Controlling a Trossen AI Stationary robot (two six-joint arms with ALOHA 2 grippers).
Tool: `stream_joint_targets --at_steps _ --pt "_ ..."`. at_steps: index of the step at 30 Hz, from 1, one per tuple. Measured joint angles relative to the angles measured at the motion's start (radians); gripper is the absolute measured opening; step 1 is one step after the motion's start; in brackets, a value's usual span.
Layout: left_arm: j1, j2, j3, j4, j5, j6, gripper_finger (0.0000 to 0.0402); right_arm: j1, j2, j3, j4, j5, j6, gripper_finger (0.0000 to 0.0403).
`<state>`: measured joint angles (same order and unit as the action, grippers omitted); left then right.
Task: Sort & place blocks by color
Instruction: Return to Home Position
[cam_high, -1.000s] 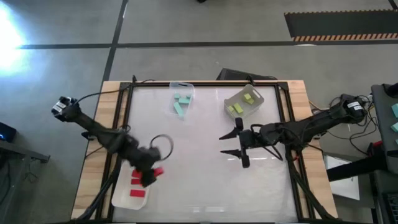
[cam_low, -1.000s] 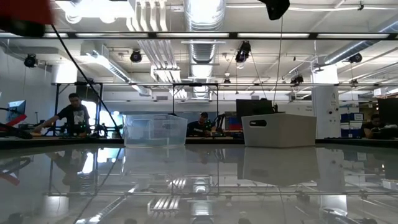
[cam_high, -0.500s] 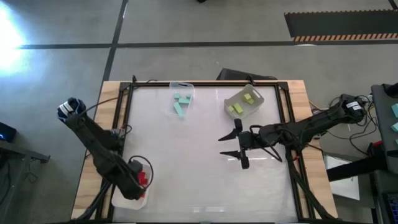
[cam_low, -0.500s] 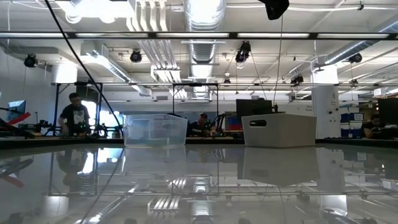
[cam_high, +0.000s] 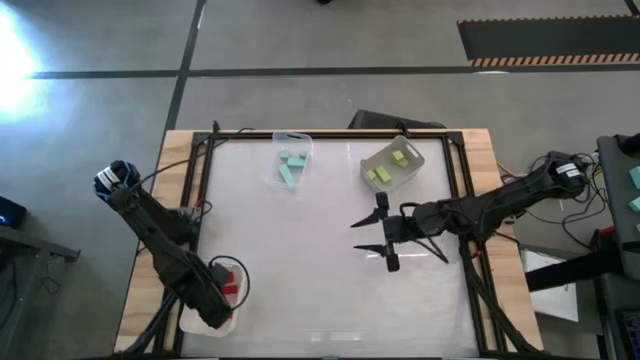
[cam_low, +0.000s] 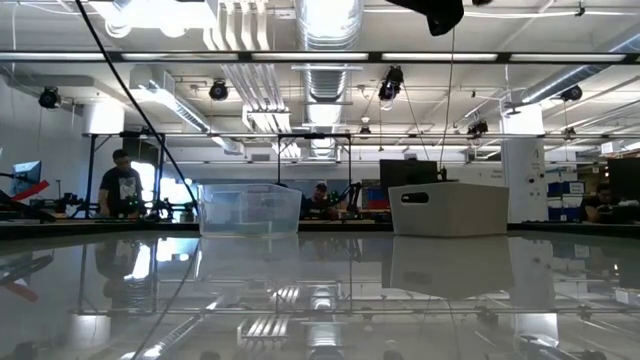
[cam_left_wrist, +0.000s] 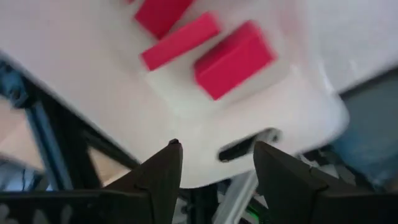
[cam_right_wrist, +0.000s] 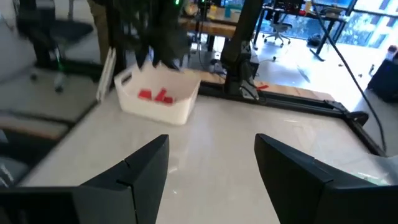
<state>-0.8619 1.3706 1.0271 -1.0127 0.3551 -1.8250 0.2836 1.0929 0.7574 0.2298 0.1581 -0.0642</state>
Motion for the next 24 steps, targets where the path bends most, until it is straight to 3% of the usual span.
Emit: stream_joint_targets --at_steps 2,4,7,8,11,14,16,19,24 --pt "0.001 -0.008 0.025 0.019 -0.071 0.069 0.0182 0.000 0.006 -0.016 -0.002 0.000 -0.061 0.0226" --pt "0.017 -0.019 0.042 0.084 -0.210 0.215 0.0182 0.000 0.018 -0.041 0.021 0.000 -0.115 0.0226" --pt "0.077 -0.032 0.045 0.266 -0.504 0.627 0.0173 -0.005 0.034 -0.088 0.132 -0.001 -0.198 0.0226" --pt "0.107 -0.033 0.034 0.355 -0.555 0.800 0.0166 -0.010 0.041 -0.105 0.180 -0.002 -0.226 0.0226" --pt "0.215 -0.033 -0.023 0.639 -0.513 1.277 0.0137 -0.035 0.048 -0.155 0.260 -0.002 -0.303 0.0226" --pt "0.346 -0.039 -0.070 0.769 -0.320 1.593 0.0098 -0.074 0.042 -0.194 0.279 -0.002 -0.338 0.0226" --pt "0.439 -0.066 -0.107 0.729 -0.227 1.699 0.0067 -0.106 0.036 -0.213 0.281 -0.003 -0.339 0.0226" --pt "0.565 -0.127 -0.162 0.664 -0.184 1.808 0.0017 -0.154 0.028 -0.238 0.284 -0.002 -0.322 0.0226" --pt "0.692 -0.303 -0.276 0.627 -0.176 1.883 0.0006 -0.222 0.021 -0.251 0.286 -0.028 -0.321 0.0226"
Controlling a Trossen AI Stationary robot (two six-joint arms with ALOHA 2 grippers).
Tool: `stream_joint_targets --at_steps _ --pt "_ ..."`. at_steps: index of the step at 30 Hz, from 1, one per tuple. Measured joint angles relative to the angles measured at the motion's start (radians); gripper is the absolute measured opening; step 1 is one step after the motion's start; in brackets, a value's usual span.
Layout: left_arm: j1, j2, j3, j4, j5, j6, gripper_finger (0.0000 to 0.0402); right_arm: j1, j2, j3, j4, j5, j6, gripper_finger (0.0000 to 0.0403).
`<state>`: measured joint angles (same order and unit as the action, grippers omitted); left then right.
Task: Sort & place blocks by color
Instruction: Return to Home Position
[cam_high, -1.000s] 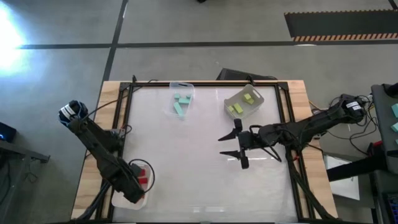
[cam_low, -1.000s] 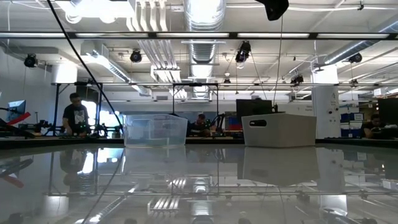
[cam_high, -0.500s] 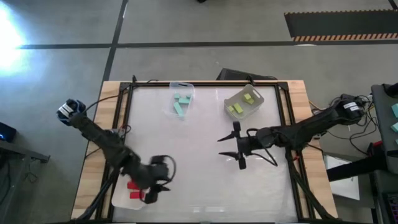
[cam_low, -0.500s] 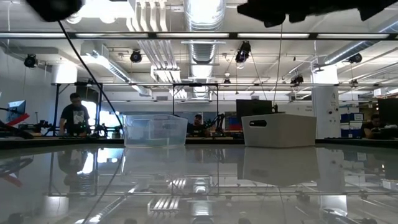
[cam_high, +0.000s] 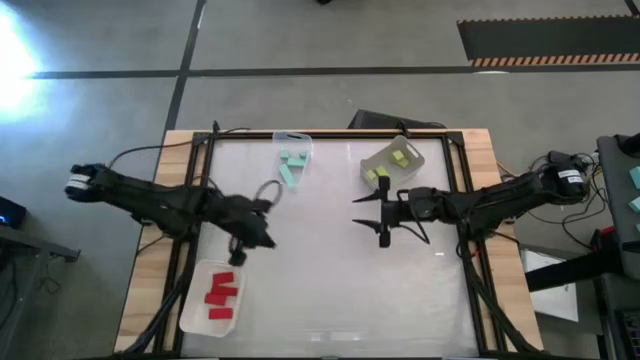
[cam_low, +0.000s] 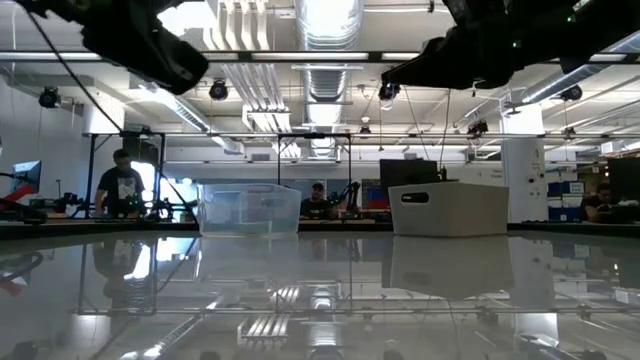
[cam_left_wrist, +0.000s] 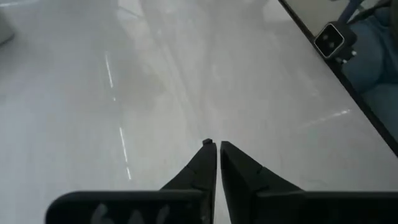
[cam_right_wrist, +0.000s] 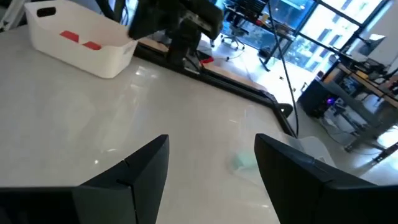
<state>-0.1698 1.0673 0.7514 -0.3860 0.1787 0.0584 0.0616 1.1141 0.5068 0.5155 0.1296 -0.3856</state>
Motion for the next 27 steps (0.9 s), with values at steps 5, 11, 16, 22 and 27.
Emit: stream_joint_targets --at_steps 5,11,16,22,27 --pt "0.027 -0.257 -0.136 -0.022 -0.069 -0.025 0.0001 -0.051 -0.006 0.007 0.027 -0.112 -0.016 0.0226" --pt "0.027 -0.503 -0.319 0.125 -0.183 0.022 0.0000 -0.080 -0.007 0.003 0.043 -0.209 -0.016 0.0226" --pt "0.027 -0.636 -0.436 0.163 -0.215 0.034 0.0000 -0.099 -0.007 0.000 0.040 -0.213 -0.024 0.0226" --pt "0.027 -0.765 -0.545 0.178 -0.223 0.035 0.0000 -0.121 -0.049 -0.001 -0.027 -0.209 -0.023 0.0226" --pt "0.027 -0.861 -0.623 0.286 -0.270 0.110 0.0000 -0.128 -0.109 -0.024 -0.002 -0.254 -0.005 0.0226"
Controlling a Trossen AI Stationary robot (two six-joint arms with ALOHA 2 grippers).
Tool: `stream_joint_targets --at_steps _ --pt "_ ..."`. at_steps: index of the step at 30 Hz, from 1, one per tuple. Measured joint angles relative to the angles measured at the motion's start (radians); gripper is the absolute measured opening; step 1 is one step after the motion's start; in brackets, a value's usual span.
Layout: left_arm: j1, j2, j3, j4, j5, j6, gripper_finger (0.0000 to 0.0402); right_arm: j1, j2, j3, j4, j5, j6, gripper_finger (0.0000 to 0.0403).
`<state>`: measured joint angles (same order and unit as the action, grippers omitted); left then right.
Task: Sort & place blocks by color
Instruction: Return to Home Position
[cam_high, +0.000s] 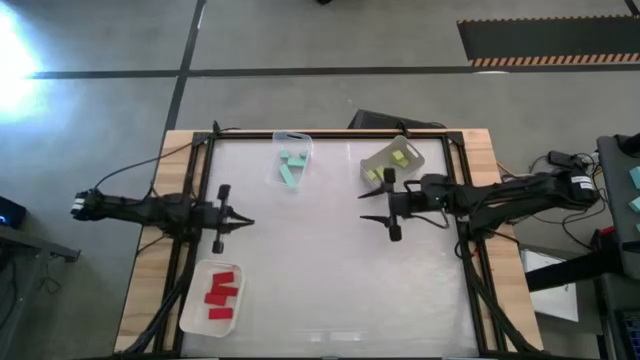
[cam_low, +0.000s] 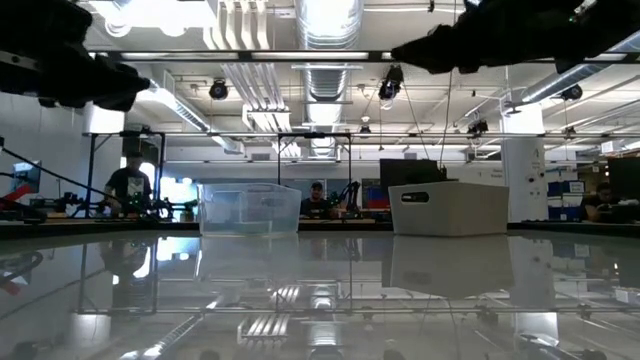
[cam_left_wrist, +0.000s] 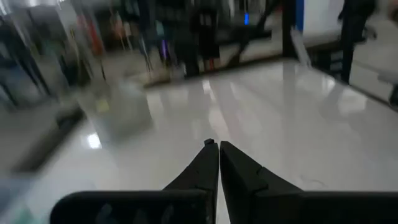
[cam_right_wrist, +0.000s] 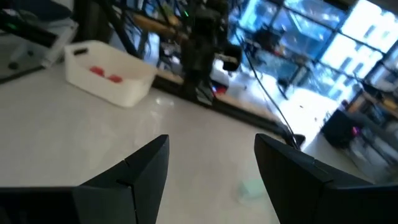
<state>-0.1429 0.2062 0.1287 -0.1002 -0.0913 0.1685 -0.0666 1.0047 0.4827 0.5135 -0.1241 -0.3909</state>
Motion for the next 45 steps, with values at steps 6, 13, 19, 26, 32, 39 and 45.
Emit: stream_joint_targets --at_steps 6,13,19,26,32,39,45 --pt "0.000 -0.094 -0.071 0.083 -0.001 0.080 0.0000 -0.001 -0.061 -0.022 0.017 -0.014 -0.013 0.0226" --pt "0.000 -0.150 -0.111 0.110 -0.007 0.063 0.0000 0.000 -0.142 -0.103 0.025 -0.018 -0.001 0.0226" --pt "0.000 -0.144 -0.119 0.143 -0.014 0.017 0.0000 0.000 -0.265 -0.202 0.096 -0.011 0.023 0.0226" --pt "0.000 -0.137 -0.119 0.172 -0.016 0.021 0.0000 0.000 -0.452 -0.312 0.167 -0.009 0.017 0.0226" --pt "0.000 -0.130 -0.119 0.178 -0.015 0.021 0.0000 0.001 -0.557 -0.367 0.178 -0.042 0.069 0.0226" --pt "0.000 -0.120 -0.119 0.178 -0.013 0.022 0.0000 0.001 -0.658 -0.375 0.180 -0.041 0.084 0.0226" --pt "0.000 -0.115 -0.119 0.178 -0.012 0.022 0.0000 0.001 -0.731 -0.375 0.151 -0.041 0.093 0.0226"
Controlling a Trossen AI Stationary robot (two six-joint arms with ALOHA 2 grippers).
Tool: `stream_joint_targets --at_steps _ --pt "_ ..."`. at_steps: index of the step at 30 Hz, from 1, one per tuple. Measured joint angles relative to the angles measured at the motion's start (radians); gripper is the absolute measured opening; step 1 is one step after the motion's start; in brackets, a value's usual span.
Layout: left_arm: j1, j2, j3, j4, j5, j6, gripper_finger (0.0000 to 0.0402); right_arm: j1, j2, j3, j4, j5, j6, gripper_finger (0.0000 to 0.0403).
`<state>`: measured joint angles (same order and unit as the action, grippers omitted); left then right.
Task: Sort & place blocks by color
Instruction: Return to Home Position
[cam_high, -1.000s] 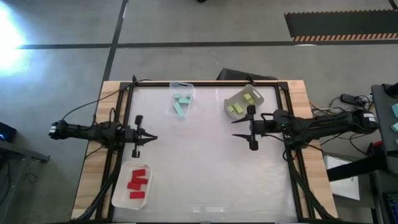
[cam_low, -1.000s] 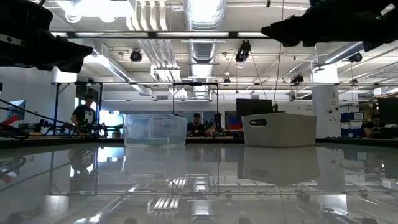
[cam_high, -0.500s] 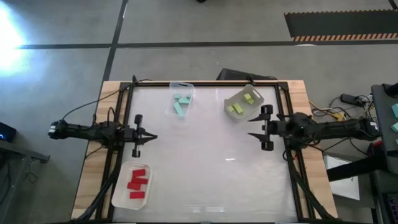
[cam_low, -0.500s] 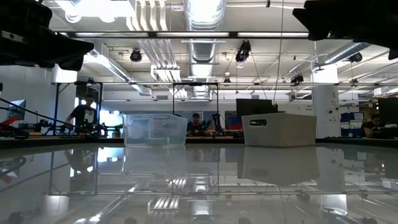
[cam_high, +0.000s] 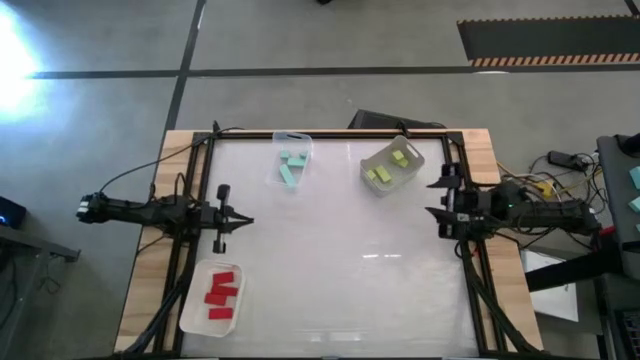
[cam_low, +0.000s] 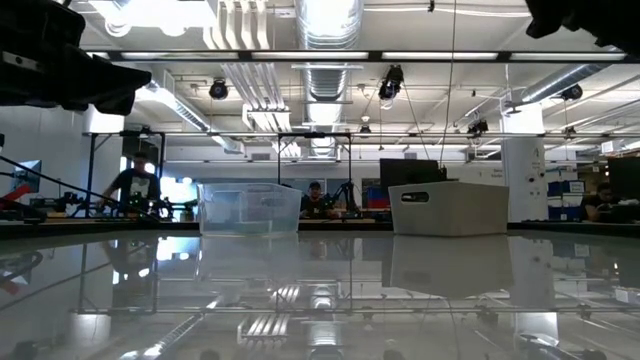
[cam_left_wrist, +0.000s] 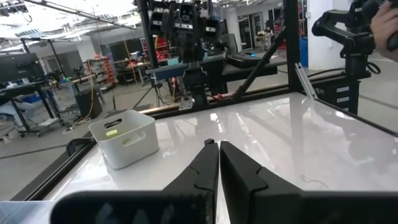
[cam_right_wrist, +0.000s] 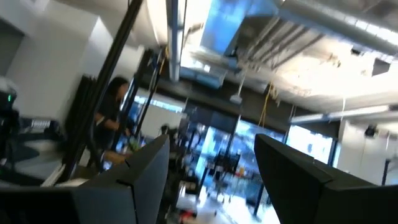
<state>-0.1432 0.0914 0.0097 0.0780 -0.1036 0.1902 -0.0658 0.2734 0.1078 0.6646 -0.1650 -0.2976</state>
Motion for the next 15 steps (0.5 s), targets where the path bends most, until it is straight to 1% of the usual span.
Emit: stream_joint_targets --at_steps 4,8,12,15 --pt "0.000 0.000 0.000 0.000 0.000 0.000 0.0000 0.000 -0.066 0.000 -0.056 0.000 0.004 0.0226" --pt "0.000 0.006 0.000 0.000 0.000 0.000 0.0000 0.000 -0.168 0.000 -0.227 0.000 0.008 0.0226" --pt "0.000 0.014 0.000 0.000 0.000 0.000 0.0000 0.000 -0.272 0.003 -0.387 0.000 -0.071 0.0226" --pt "0.000 0.018 0.000 0.000 0.002 0.000 0.0000 0.000 -0.270 0.017 -0.456 0.004 -0.109 0.0226"
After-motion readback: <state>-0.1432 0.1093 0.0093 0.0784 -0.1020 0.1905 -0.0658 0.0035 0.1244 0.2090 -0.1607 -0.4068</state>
